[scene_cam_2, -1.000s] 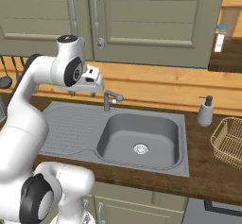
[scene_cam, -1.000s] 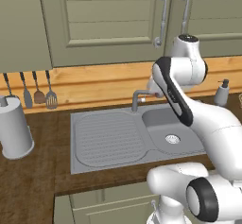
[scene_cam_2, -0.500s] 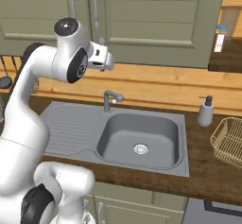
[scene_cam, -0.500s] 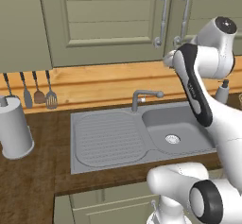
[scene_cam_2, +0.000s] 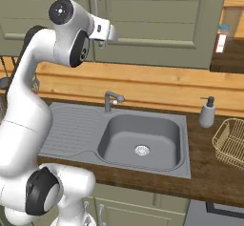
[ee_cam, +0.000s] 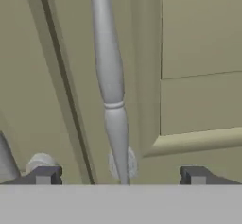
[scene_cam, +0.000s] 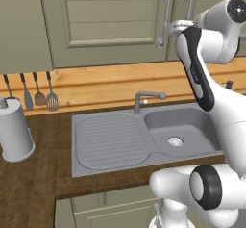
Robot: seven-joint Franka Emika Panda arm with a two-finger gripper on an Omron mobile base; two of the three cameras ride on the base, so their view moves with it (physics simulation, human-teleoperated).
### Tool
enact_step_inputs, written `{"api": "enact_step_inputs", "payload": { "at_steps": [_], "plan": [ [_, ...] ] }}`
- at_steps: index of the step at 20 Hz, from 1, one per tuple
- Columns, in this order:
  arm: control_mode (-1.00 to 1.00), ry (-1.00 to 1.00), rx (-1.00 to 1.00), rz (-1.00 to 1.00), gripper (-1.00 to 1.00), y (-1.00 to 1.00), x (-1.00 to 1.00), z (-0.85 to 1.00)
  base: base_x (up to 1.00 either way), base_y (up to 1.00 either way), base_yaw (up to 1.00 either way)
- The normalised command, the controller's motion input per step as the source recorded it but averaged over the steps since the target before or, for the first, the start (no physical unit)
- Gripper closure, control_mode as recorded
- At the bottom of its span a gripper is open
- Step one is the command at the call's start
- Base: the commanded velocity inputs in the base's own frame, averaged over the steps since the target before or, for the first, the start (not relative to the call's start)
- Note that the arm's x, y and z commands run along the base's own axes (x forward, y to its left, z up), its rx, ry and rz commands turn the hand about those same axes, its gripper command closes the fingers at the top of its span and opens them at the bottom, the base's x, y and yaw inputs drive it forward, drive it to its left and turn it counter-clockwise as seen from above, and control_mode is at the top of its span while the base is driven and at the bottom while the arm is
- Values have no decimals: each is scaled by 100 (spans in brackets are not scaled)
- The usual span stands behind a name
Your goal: Open the cabinet, pick up the bread from the cabinet and place it in the basket. Then move the basket to the dining counter.
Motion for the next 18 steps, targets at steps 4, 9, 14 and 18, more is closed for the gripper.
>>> {"api": "enact_step_inputs", "payload": {
  "at_steps": [4,9,14,18],
  "plan": [
    [-100,-20,-22,-6,-100,5,62,44,0,0,0],
    [-100,-2,-5,-7,-100,-25,60,13,0,0,0],
    [-100,5,10,-2,-100,-31,70,0,0,0,0],
    [-100,13,8,0,-100,-42,95,0,0,0,0]
  ]
}}
